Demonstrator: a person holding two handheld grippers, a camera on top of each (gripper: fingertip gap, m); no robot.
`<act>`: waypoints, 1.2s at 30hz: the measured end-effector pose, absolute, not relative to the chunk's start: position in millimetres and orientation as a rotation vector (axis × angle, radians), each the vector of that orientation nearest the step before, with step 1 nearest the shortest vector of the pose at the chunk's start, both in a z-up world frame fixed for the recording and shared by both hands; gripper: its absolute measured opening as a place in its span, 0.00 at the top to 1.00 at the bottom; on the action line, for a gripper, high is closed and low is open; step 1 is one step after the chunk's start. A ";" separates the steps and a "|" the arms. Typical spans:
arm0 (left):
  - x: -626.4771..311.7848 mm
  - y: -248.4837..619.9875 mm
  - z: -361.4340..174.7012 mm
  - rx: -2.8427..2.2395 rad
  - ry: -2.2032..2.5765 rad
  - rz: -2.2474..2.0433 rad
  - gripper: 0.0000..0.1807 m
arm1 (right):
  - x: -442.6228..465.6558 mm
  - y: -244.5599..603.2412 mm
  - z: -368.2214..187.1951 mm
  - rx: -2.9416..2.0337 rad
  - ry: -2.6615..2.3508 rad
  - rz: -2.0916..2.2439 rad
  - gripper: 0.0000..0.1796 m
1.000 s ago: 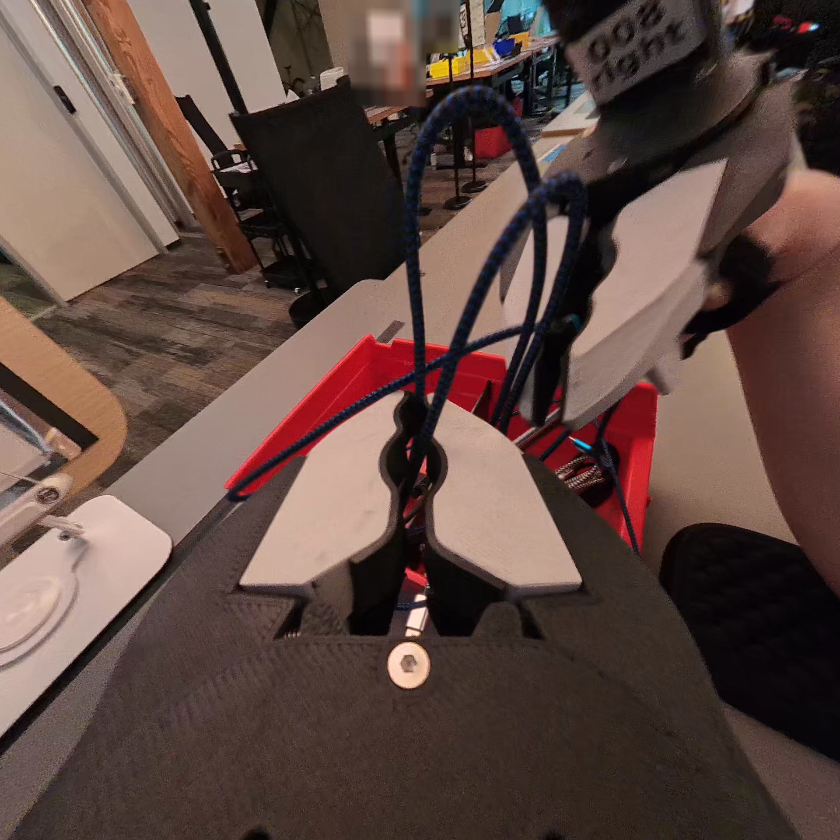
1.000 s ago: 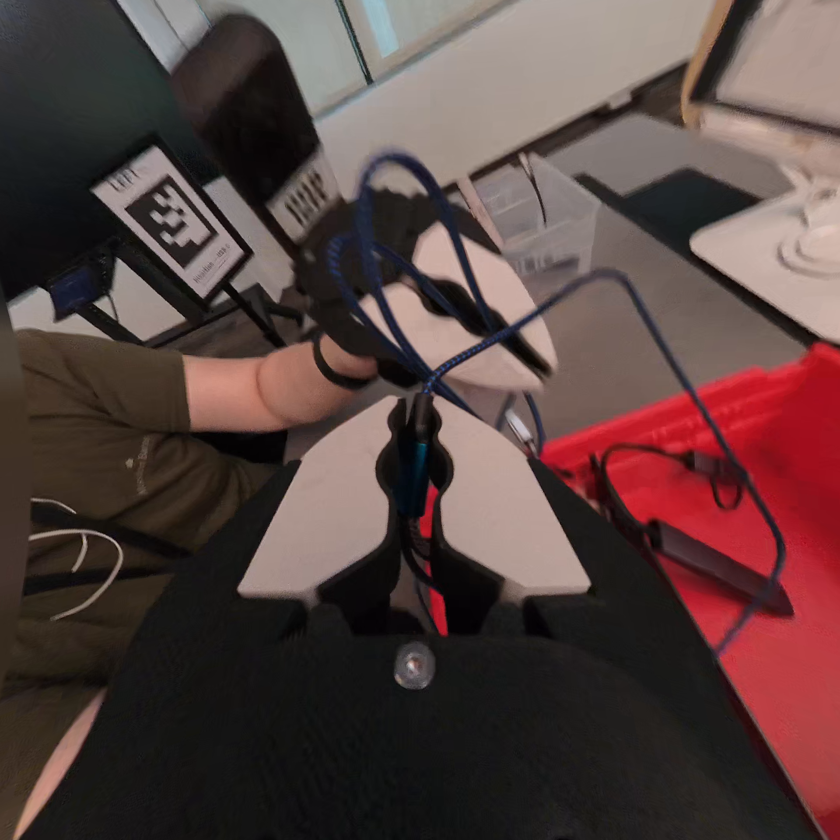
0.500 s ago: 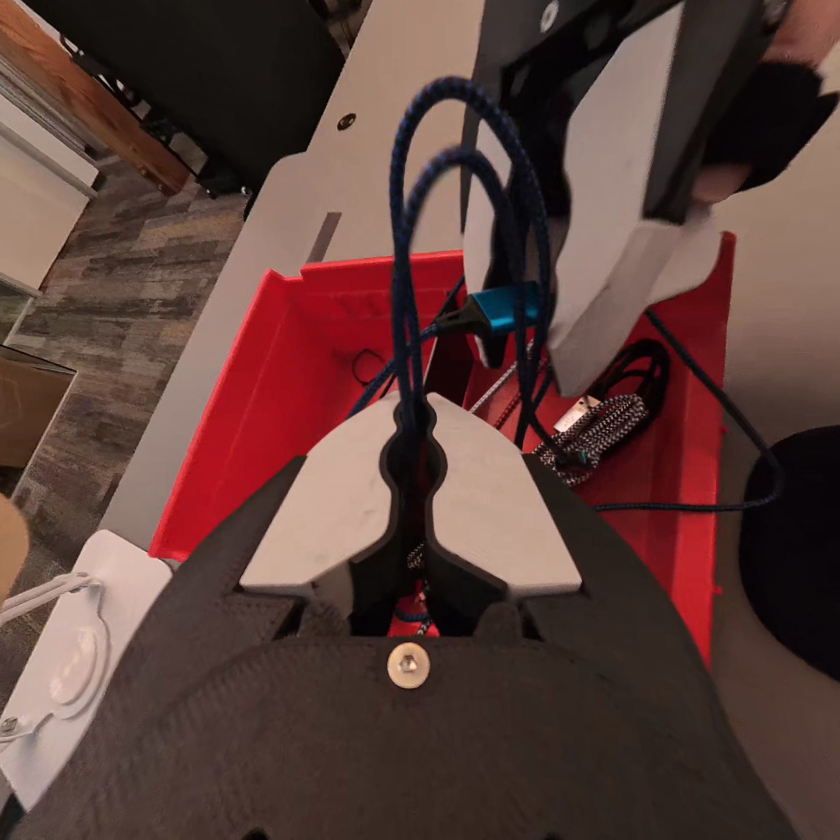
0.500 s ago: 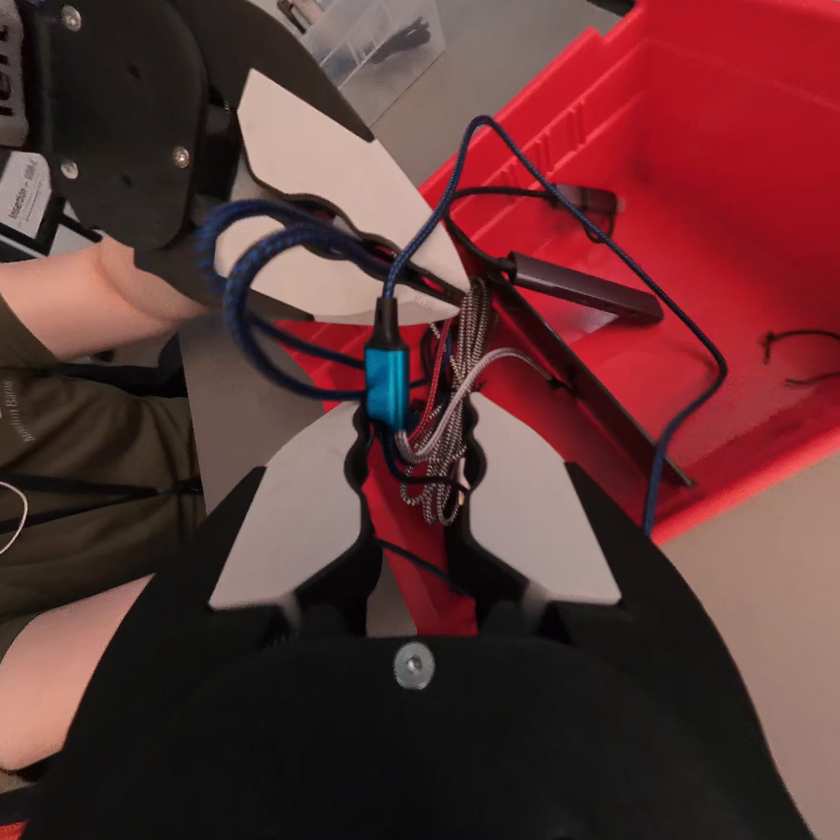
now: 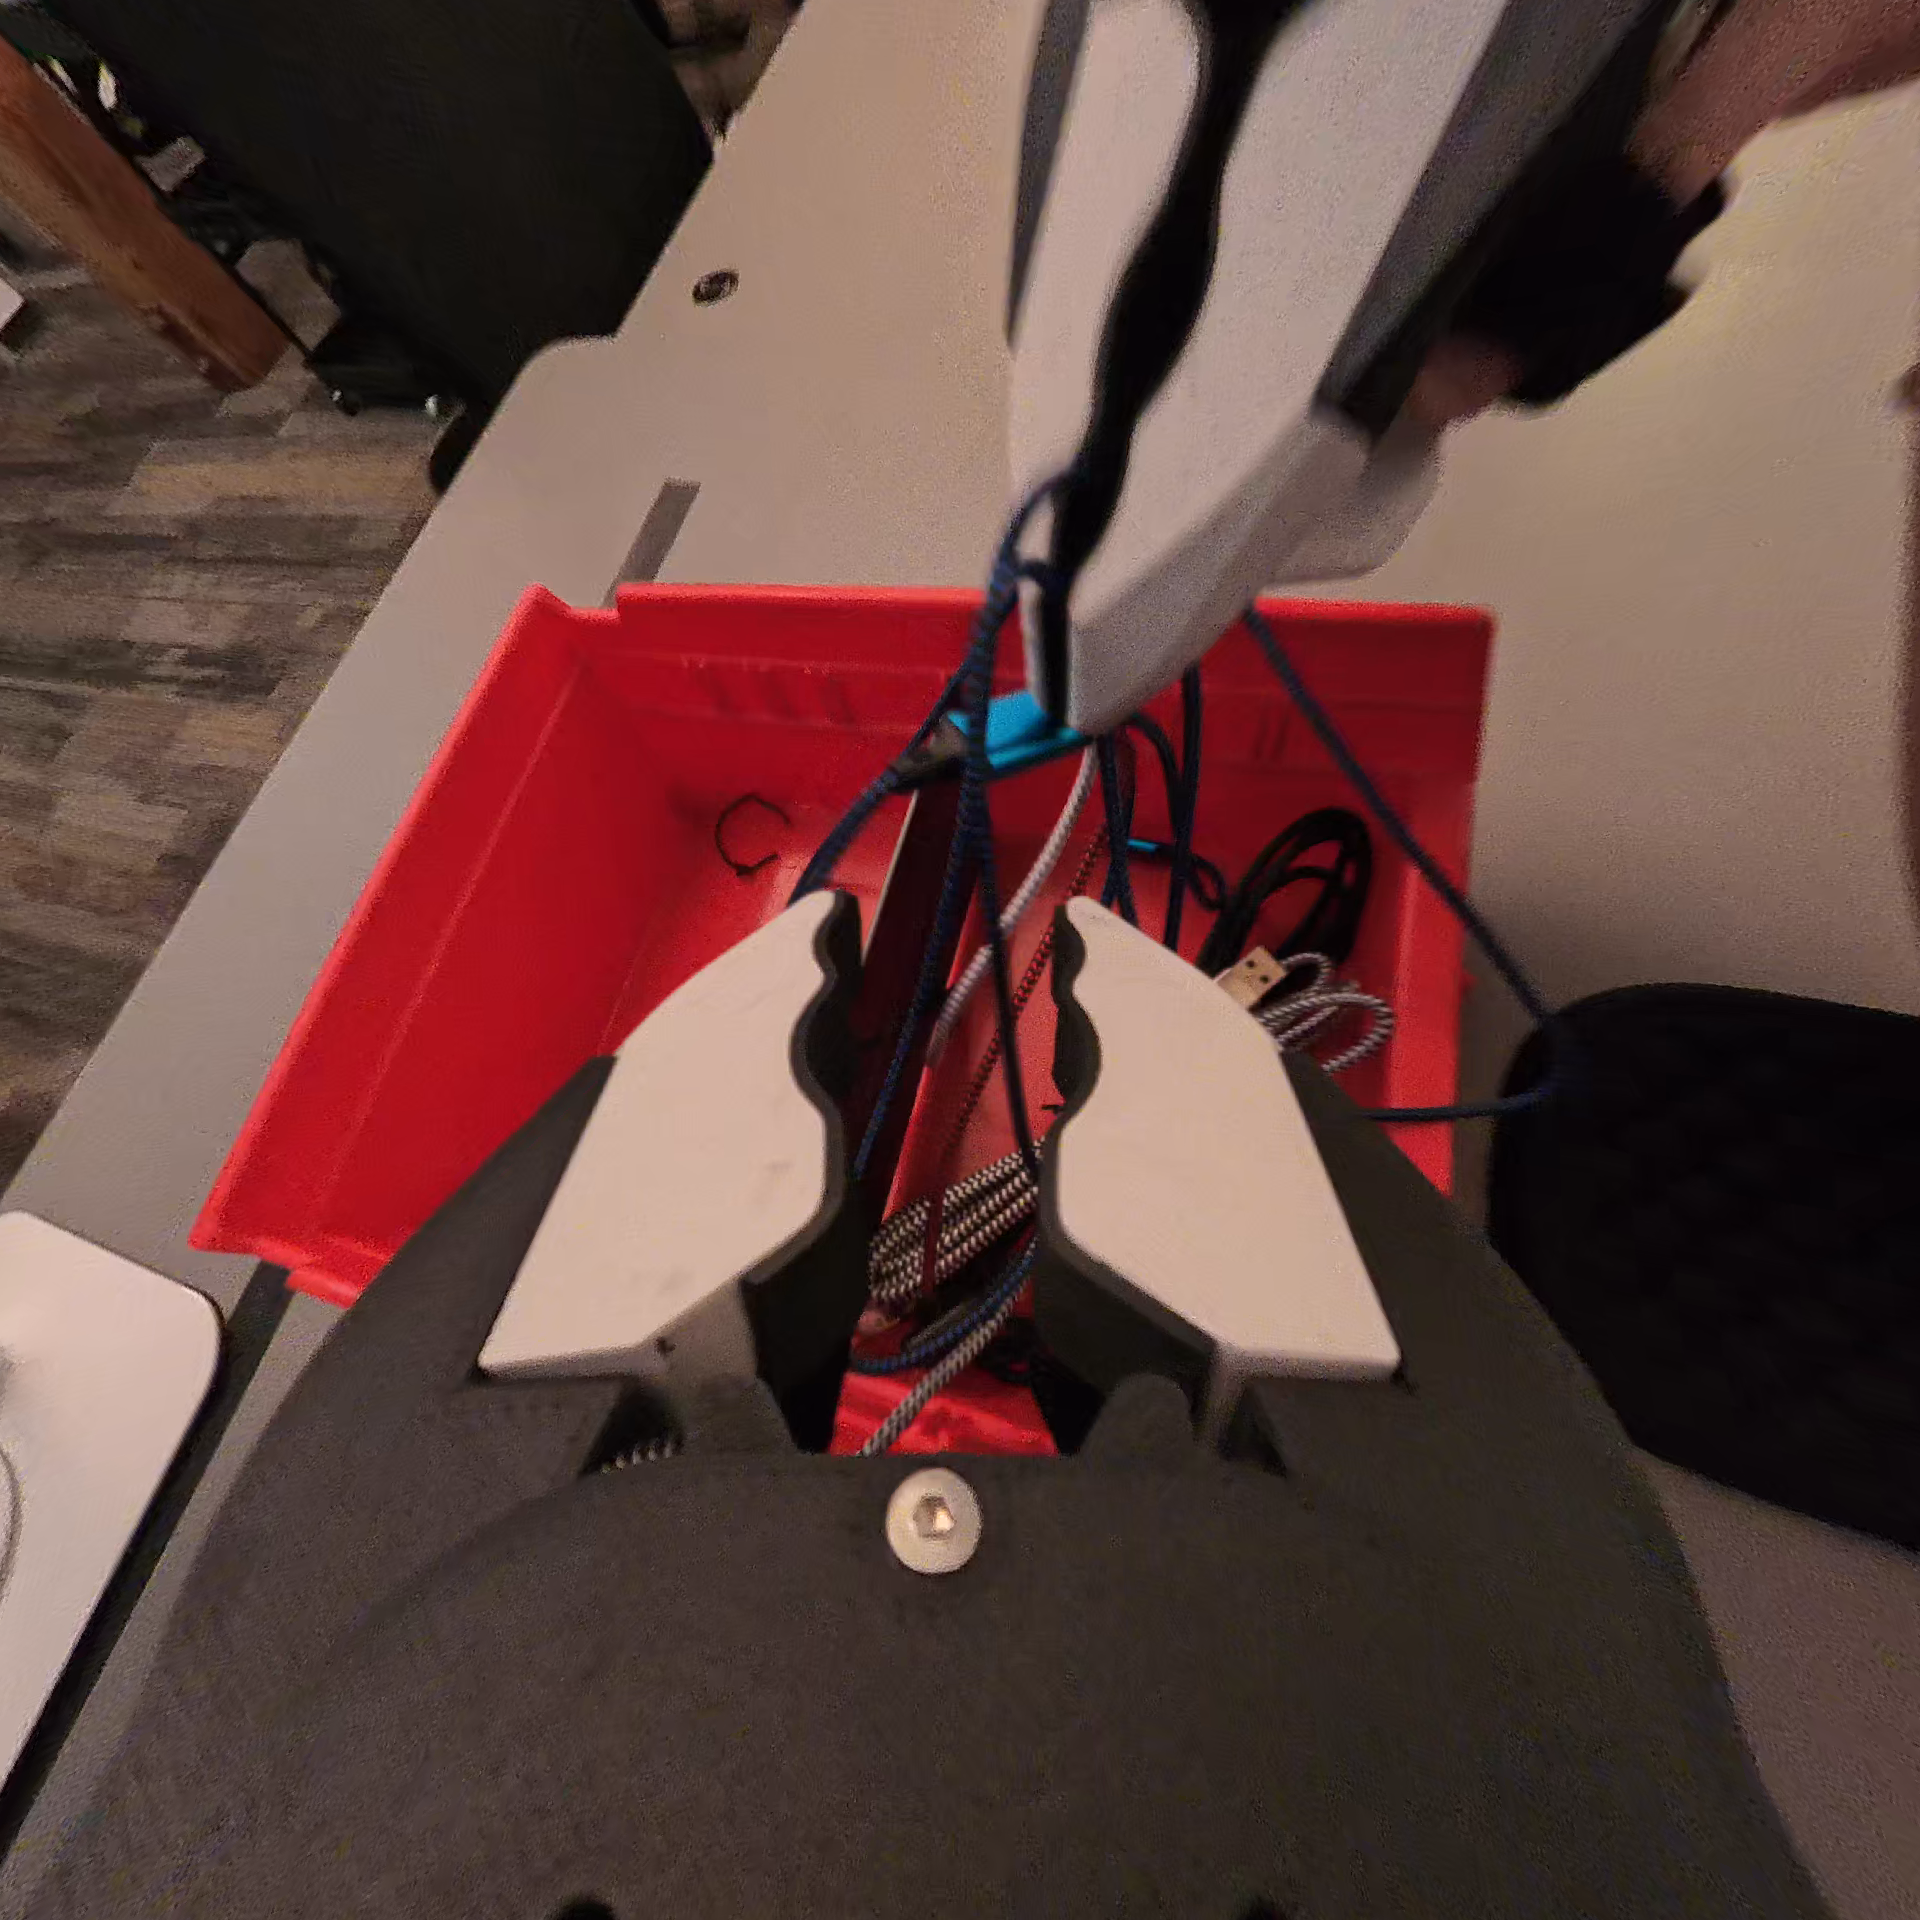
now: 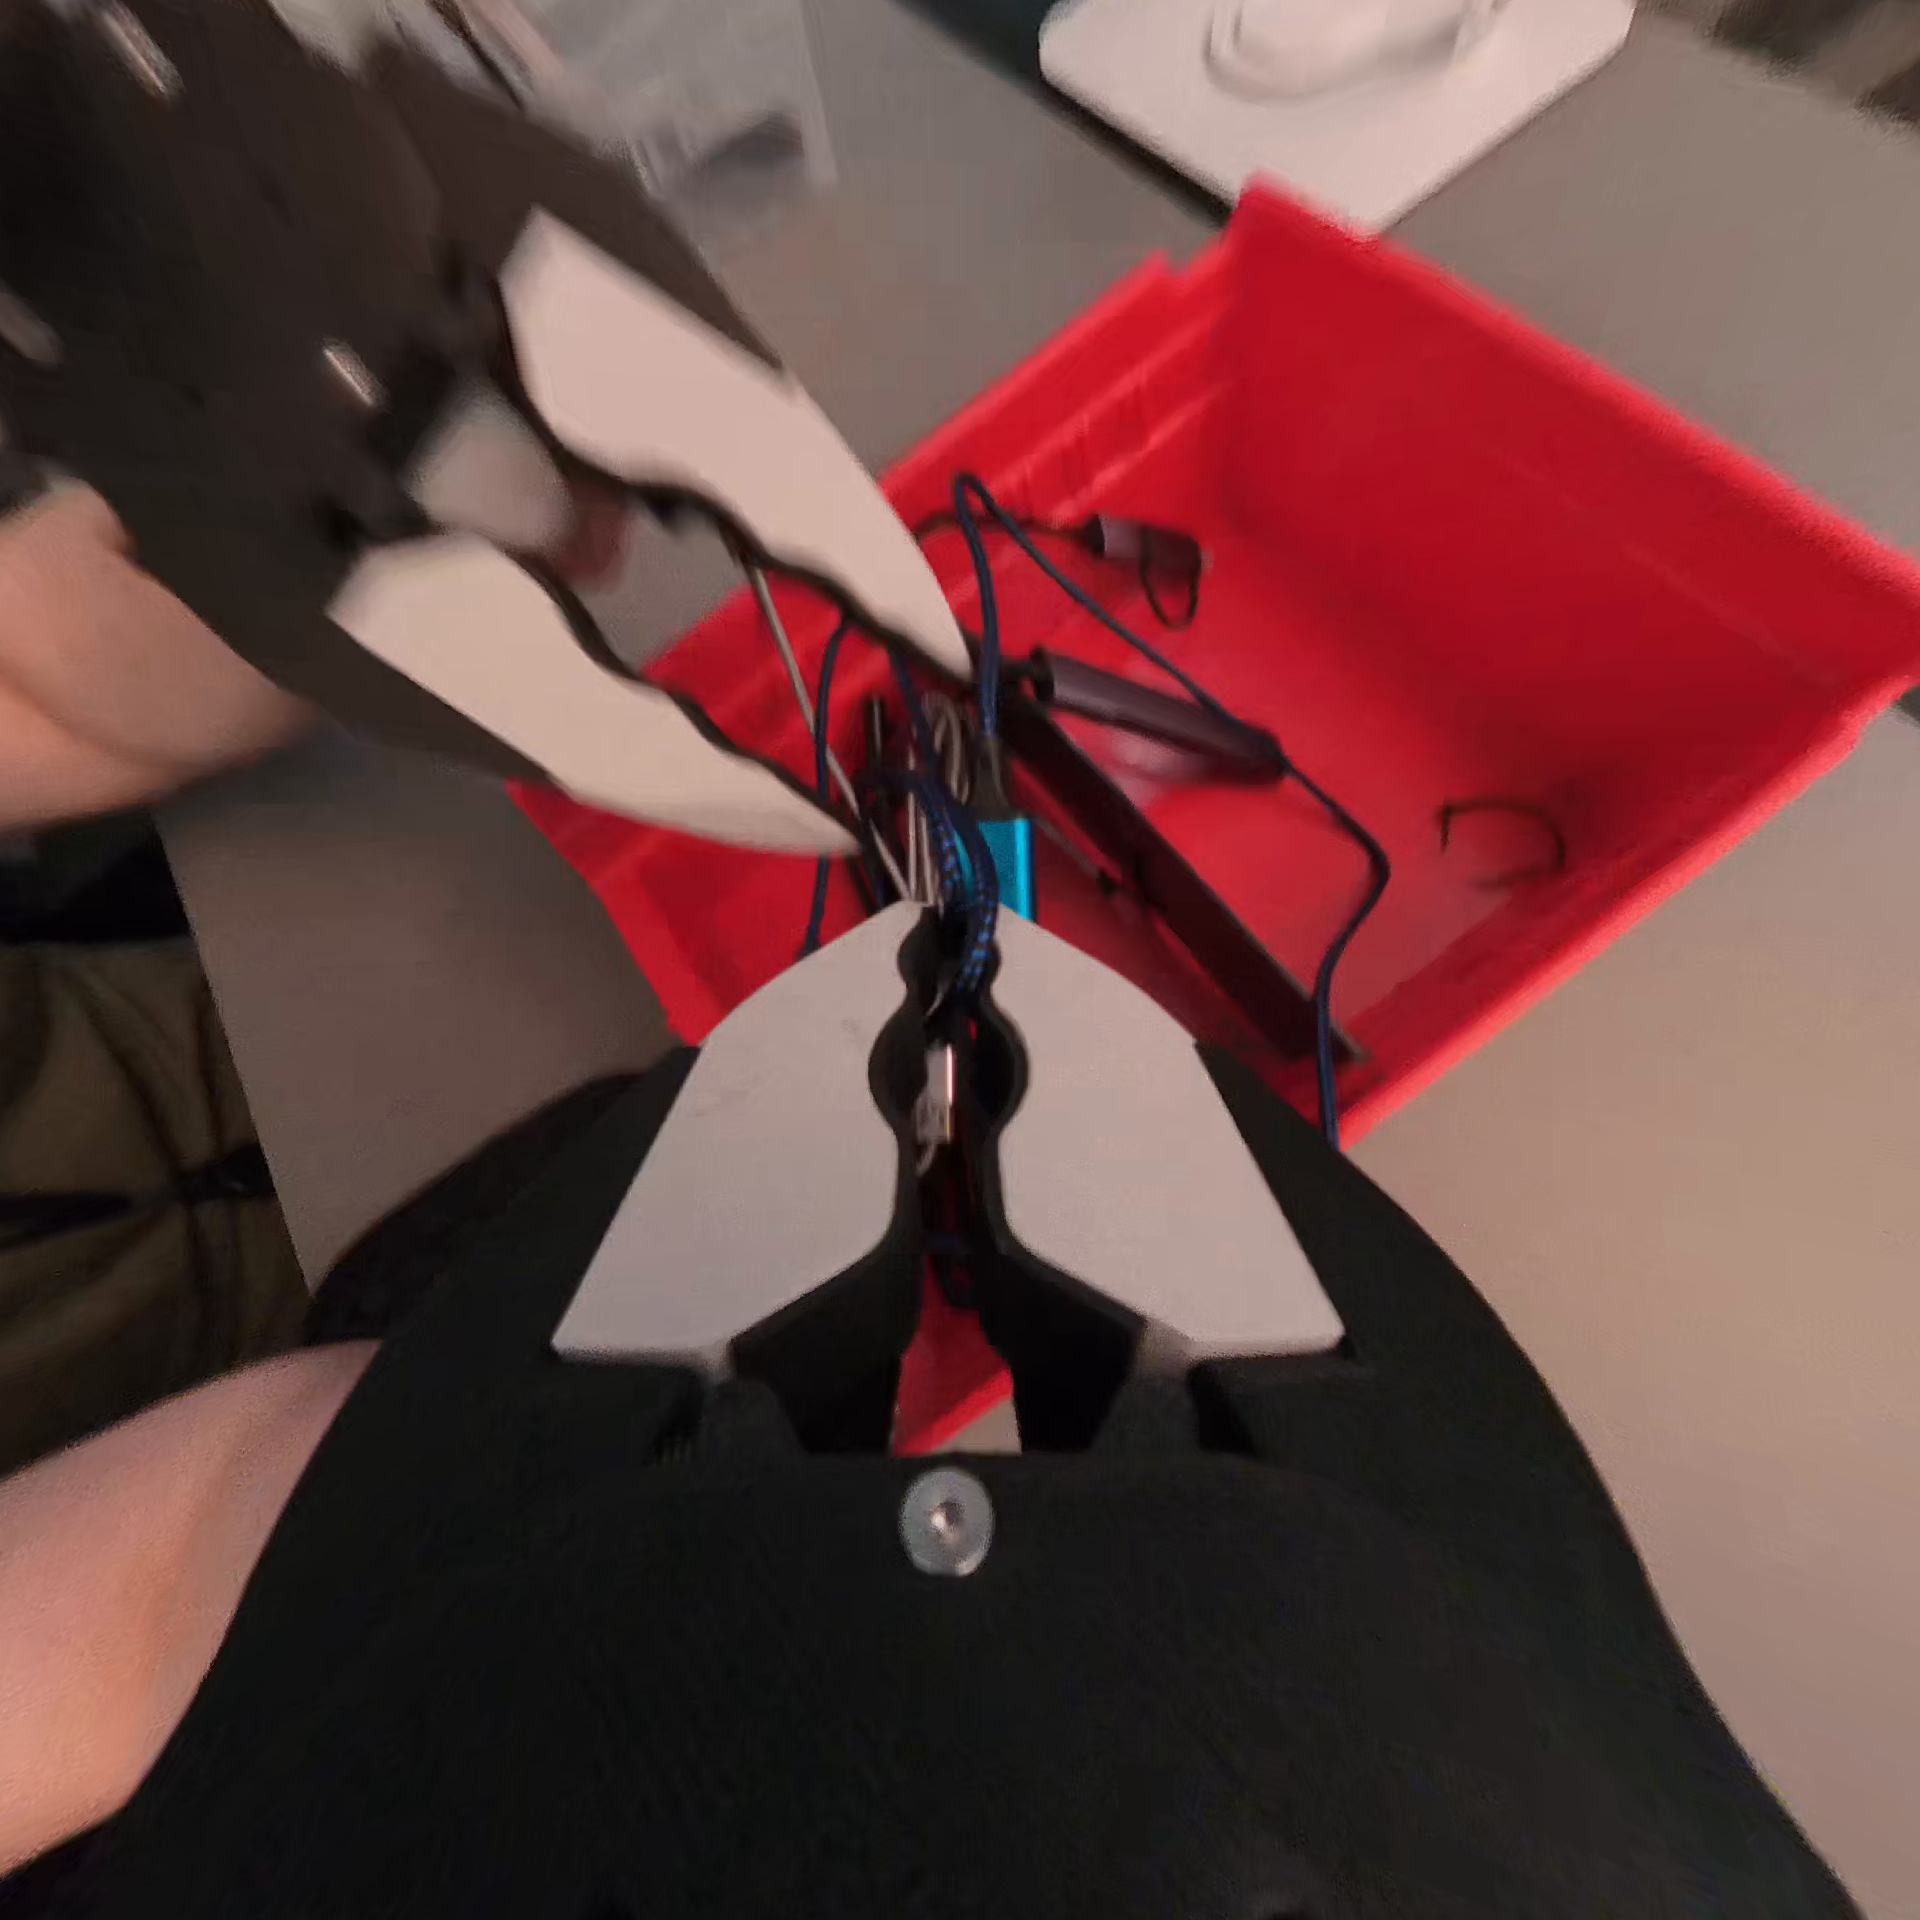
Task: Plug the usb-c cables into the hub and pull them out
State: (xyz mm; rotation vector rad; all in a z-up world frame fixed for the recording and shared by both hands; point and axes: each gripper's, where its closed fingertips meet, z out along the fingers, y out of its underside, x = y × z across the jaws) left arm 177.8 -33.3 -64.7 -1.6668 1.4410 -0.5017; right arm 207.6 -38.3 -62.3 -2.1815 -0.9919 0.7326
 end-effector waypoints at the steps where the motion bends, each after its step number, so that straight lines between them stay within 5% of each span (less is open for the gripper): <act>1: 171.1 -35.4 -54.3 -1.649 1.426 -0.539 0.79 | 210.6 -42.7 -69.8 -2.218 -1.019 0.702 0.98; 9: 119.4 13.7 -68.1 -1.815 1.465 -0.391 0.67 | 219.9 -67.7 -128.0 -2.640 -1.075 0.687 0.98; 13: 126.7 10.5 -87.4 -1.882 1.498 -0.604 0.76 | 217.6 -64.7 -142.7 -2.722 -1.193 0.536 0.98; 15: 129.4 6.3 -93.4 -1.856 1.543 -0.627 0.95 | 215.1 -59.8 -134.6 -2.689 -1.146 0.554 0.97; 22: 140.3 -19.8 -55.0 -1.702 1.567 -0.603 0.99 | 244.5 -43.6 -95.4 -2.479 -0.874 0.478 0.75; 36: 162.7 -85.5 8.4 -1.782 1.486 -0.856 0.99 | 238.8 -43.6 -41.2 -2.178 -0.960 0.240 0.78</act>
